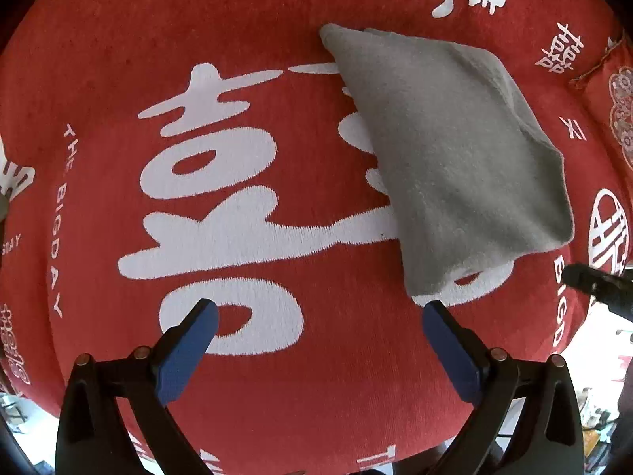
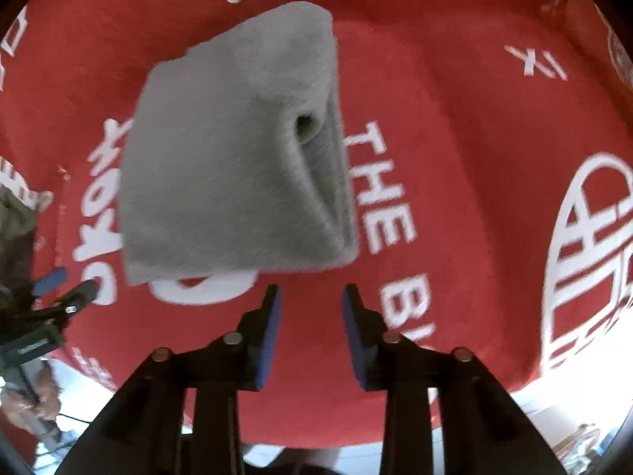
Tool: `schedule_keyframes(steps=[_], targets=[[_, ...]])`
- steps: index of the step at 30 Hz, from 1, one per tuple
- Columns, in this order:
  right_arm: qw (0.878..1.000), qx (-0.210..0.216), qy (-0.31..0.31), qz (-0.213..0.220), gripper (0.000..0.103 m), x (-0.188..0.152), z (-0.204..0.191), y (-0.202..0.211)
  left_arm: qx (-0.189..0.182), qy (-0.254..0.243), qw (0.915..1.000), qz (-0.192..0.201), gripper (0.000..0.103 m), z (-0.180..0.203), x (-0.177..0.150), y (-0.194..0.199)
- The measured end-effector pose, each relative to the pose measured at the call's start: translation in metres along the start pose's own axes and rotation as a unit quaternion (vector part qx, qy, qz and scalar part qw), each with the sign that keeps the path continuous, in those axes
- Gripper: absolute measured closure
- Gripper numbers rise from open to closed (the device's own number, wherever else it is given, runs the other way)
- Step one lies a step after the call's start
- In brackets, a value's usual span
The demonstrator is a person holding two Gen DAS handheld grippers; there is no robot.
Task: Fold small clothes
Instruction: 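Open the right tool and withdraw both tools from the folded sweater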
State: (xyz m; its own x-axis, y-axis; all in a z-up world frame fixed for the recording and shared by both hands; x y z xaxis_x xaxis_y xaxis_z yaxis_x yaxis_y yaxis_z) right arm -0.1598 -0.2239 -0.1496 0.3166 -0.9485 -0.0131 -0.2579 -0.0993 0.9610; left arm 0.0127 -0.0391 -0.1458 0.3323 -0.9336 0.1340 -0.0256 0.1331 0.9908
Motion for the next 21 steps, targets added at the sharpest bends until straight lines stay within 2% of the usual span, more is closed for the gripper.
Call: schedule_keyframes(steps=[2,6,9,14,21], targets=[[1.0,0.021,-0.011,-0.008,0.053,-0.014,-0.004,-0.002,0.003,-0.007,1.0,-0.003,0.0,0.001,-0.002,0.002],[0.999,0.037,-0.017,-0.018,0.052,-0.035,-0.017,-0.002,0.004,-0.018,0.9998,-0.011,0.0,0.003,-0.008,0.003],[0.999,0.047,-0.017,-0.019,0.041,-0.045,-0.023,0.002,-0.003,-0.019,0.9996,-0.021,0.0,0.005,-0.014,0.003],[0.998,0.048,-0.016,-0.026,0.038,-0.044,-0.02,0.006,-0.002,-0.014,0.9995,-0.028,0.0,0.006,-0.015,0.001],[0.998,0.055,-0.013,-0.034,0.037,-0.017,-0.015,0.002,0.005,0.006,0.9992,-0.038,0.0,0.015,-0.001,-0.005]])
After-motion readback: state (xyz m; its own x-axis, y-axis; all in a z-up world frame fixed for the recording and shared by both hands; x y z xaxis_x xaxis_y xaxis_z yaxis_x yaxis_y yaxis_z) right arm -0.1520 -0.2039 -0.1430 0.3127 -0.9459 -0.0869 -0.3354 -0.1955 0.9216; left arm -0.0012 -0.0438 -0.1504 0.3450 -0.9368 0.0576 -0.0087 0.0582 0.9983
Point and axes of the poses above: each gripper's, at about its wrist camera, not at the fingertips, and y roughly against the way its jaws point, z to its right, x to its top, the point moved 10 cm from there along -y, roughly the way its jaws point, and after that the axes turned 13 degrees about -y, right-handed, at the moved point
